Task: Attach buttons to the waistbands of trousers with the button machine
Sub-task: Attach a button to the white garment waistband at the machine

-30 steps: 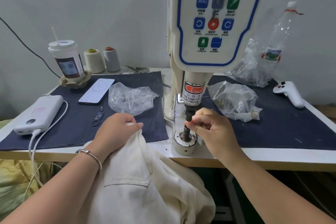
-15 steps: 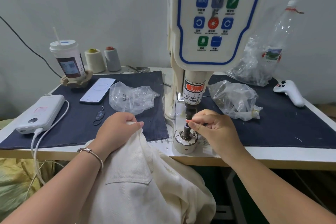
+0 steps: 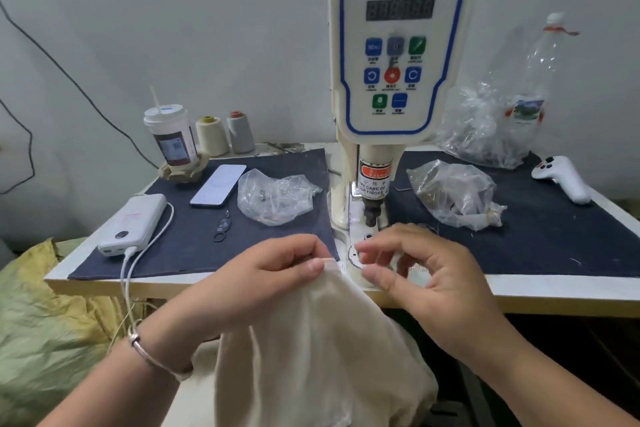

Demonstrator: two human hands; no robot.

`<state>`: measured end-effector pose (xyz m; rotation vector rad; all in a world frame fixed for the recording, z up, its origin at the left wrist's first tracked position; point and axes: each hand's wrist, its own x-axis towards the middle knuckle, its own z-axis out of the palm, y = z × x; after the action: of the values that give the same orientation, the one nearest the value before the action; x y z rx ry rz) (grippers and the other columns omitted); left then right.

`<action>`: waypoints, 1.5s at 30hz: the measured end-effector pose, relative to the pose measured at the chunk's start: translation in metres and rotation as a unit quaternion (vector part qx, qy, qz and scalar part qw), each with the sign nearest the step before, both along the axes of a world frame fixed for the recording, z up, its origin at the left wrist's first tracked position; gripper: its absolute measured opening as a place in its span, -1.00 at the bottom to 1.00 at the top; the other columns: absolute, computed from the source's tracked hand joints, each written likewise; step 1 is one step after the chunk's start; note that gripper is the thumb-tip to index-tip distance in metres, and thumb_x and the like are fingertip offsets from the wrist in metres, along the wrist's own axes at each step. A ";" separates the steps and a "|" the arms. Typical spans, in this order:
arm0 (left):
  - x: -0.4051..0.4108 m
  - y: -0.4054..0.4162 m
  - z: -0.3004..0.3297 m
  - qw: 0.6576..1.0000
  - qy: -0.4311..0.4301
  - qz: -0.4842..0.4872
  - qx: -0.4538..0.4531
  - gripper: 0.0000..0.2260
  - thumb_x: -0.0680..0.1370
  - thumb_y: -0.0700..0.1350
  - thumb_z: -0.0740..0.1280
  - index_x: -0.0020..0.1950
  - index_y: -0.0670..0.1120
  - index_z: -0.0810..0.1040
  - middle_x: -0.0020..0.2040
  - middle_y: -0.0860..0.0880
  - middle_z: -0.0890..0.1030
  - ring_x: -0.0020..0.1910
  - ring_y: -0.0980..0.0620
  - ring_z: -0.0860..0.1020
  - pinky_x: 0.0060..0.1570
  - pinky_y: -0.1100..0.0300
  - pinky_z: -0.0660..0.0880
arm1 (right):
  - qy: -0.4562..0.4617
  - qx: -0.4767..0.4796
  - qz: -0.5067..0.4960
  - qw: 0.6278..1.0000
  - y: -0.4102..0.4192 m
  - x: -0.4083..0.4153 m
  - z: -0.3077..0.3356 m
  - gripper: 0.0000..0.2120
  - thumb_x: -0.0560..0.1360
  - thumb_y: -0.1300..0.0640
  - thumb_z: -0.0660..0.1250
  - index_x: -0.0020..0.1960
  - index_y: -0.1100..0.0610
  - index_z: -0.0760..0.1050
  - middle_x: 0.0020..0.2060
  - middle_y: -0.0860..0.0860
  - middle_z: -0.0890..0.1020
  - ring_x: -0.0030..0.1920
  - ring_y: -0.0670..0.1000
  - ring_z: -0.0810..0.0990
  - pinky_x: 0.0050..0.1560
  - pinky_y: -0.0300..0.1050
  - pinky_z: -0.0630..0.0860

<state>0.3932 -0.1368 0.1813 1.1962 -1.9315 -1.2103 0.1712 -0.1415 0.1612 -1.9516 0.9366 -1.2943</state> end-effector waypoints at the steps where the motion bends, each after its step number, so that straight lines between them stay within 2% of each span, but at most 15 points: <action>1: -0.006 0.008 0.006 1.000 -0.008 -0.020 -0.002 -0.80 0.57 0.02 0.24 -0.05 -0.08 0.56 -0.17 -0.09 0.53 -0.15 0.03 0.47 -0.09 0.11 0.37 | 0.018 0.005 0.032 0.999 0.005 0.003 0.005 -0.79 0.36 0.13 0.50 -0.03 -0.07 0.64 -0.11 -0.14 0.64 -0.08 -0.06 0.59 -0.12 -0.24 0.48; 4: -0.017 0.028 0.018 0.997 -0.048 -0.034 -0.047 -0.84 0.56 0.02 0.26 -0.06 -0.03 0.56 -0.13 -0.05 0.53 -0.09 0.01 0.48 0.00 0.09 0.40 | 0.046 0.071 0.092 0.992 0.014 0.004 0.013 -0.71 0.32 0.05 0.51 0.03 -0.04 0.59 -0.04 -0.11 0.64 0.05 -0.08 0.58 0.03 -0.14 0.48; 7: -0.025 0.044 0.025 0.988 -0.074 0.006 -0.139 -0.91 0.52 0.02 0.29 -0.11 0.12 0.59 -0.06 0.12 0.44 0.00 0.18 0.46 0.06 0.35 0.35 | 0.048 0.123 0.139 0.981 0.018 -0.008 0.020 -0.74 0.30 0.05 0.52 -0.04 0.05 0.59 -0.09 -0.04 0.66 -0.03 -0.13 0.58 0.08 -0.12 0.46; 11: -0.039 0.057 0.035 0.968 -0.107 0.038 -0.224 -0.88 0.51 -0.02 0.29 -0.10 0.20 0.58 -0.03 0.16 0.36 0.11 0.11 0.40 0.11 0.38 0.27 | 0.016 0.113 0.179 0.977 0.028 -0.020 0.030 -0.83 0.32 0.15 0.52 -0.19 0.18 0.55 -0.19 0.08 0.60 -0.10 0.07 0.55 0.09 0.03 0.44; 16: -0.052 0.068 0.054 0.922 -0.132 0.051 -0.360 -0.85 0.55 -0.15 0.28 -0.12 0.11 0.52 -0.13 0.15 0.47 -0.05 0.07 0.45 0.02 0.06 0.34 | -0.034 0.075 0.152 0.985 0.044 -0.031 0.056 -0.84 0.33 0.16 0.48 -0.23 0.19 0.52 -0.26 0.06 0.57 -0.21 0.02 0.52 -0.30 -0.09 0.42; 18: -0.057 0.071 0.061 0.885 -0.182 0.069 -0.423 -0.89 0.57 -0.16 0.26 -0.12 0.00 0.53 -0.21 0.14 0.50 -0.16 0.11 0.45 0.00 0.06 0.32 | 0.016 0.019 0.122 0.992 0.050 -0.035 0.069 -0.84 0.37 0.10 0.45 -0.21 0.15 0.50 -0.29 0.06 0.56 -0.28 0.05 0.51 -0.41 -0.11 0.41; 20: -0.060 0.075 0.068 0.877 -0.199 0.069 -0.431 -0.88 0.59 -0.12 0.22 -0.11 -0.02 0.52 -0.29 0.11 0.51 -0.24 0.13 0.40 -0.01 0.17 0.30 | 0.104 -0.059 0.086 0.989 0.054 -0.039 0.079 -0.85 0.44 0.06 0.38 -0.19 0.11 0.46 -0.32 0.05 0.54 -0.36 0.00 0.46 -0.45 -0.30 0.31; 21: -0.061 0.076 0.071 0.886 -0.196 0.056 -0.416 -0.87 0.60 -0.08 0.21 -0.12 -0.01 0.50 -0.32 0.07 0.51 -0.24 0.09 0.41 -0.04 0.23 0.31 | 0.149 -0.097 0.061 0.982 0.056 -0.041 0.082 -0.85 0.46 0.04 0.34 -0.19 0.09 0.44 -0.35 0.03 0.51 -0.40 -0.04 0.41 -0.44 -0.39 0.25; 24: -0.053 0.075 0.076 0.949 -0.126 0.017 -0.289 -0.73 0.57 0.08 0.26 -0.23 -0.06 0.46 -0.36 -0.03 0.47 -0.31 0.03 0.42 -0.25 0.19 0.35 | 0.203 -0.127 0.010 0.971 0.055 -0.048 0.082 -0.83 0.49 -0.01 0.26 -0.22 0.03 0.36 -0.41 0.02 0.45 -0.42 -0.05 0.35 -0.41 -0.31 0.25; 27: -0.040 0.067 0.069 0.994 -0.010 -0.048 -0.098 -0.67 0.51 0.10 0.37 -0.28 -0.10 0.41 -0.33 0.02 0.41 -0.33 0.09 0.36 -0.33 0.33 0.29 | 0.091 0.013 0.070 0.993 0.053 -0.058 0.074 -0.80 0.48 -0.01 0.29 -0.23 0.05 0.38 -0.42 0.10 0.42 -0.42 0.05 0.31 -0.43 -0.18 0.26; 32: -0.039 0.051 0.039 0.969 0.210 -0.108 0.074 -0.82 0.44 -0.06 0.41 -0.28 -0.08 0.46 -0.36 -0.01 0.47 -0.42 0.09 0.44 -0.39 0.31 0.35 | -0.101 0.202 0.137 0.965 0.046 -0.066 0.053 -0.82 0.43 0.04 0.36 -0.24 0.12 0.45 -0.38 0.08 0.42 -0.42 -0.02 0.37 -0.43 -0.26 0.35; 36: -0.043 0.041 0.022 0.942 0.298 -0.098 0.120 -0.73 0.37 -0.01 0.52 -0.31 -0.08 0.47 -0.42 0.02 0.46 -0.49 0.13 0.42 -0.47 0.35 0.36 | -0.002 0.150 0.084 0.985 0.035 -0.068 0.044 -0.77 0.49 -0.03 0.28 -0.21 0.12 0.40 -0.39 0.10 0.35 -0.40 0.16 0.25 -0.40 0.03 0.24; 37: -0.044 0.038 0.018 0.936 0.316 -0.089 0.126 -0.72 0.36 -0.02 0.52 -0.32 -0.09 0.46 -0.43 0.02 0.45 -0.50 0.13 0.40 -0.48 0.35 0.36 | 0.013 0.136 0.078 0.988 0.032 -0.067 0.043 -0.77 0.49 -0.04 0.27 -0.21 0.10 0.39 -0.41 0.08 0.34 -0.42 0.14 0.23 -0.43 -0.02 0.22; 41: -0.051 0.026 0.003 0.929 0.345 -0.001 0.133 -0.79 0.38 -0.08 0.44 -0.30 -0.09 0.42 -0.40 0.00 0.41 -0.48 0.10 0.37 -0.48 0.31 0.33 | -0.039 0.164 0.064 0.984 0.012 -0.057 0.029 -0.76 0.47 -0.05 0.27 -0.19 0.12 0.38 -0.44 -0.02 0.37 -0.46 -0.09 0.28 -0.48 -0.32 0.22; 45: -0.055 0.004 -0.020 0.943 0.296 0.088 0.124 -0.81 0.43 -0.07 0.37 -0.33 -0.04 0.42 -0.39 0.02 0.39 -0.45 0.12 0.36 -0.48 0.30 0.31 | -0.094 0.260 0.023 0.961 -0.016 -0.046 -0.002 -0.80 0.52 0.04 0.29 -0.17 0.16 0.44 -0.33 0.06 0.49 -0.30 0.00 0.39 -0.30 -0.16 0.34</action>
<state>0.3381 -0.1324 0.1612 0.9472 -1.2325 -1.5313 0.1256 -0.1577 0.1589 -1.4123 1.0056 -1.0508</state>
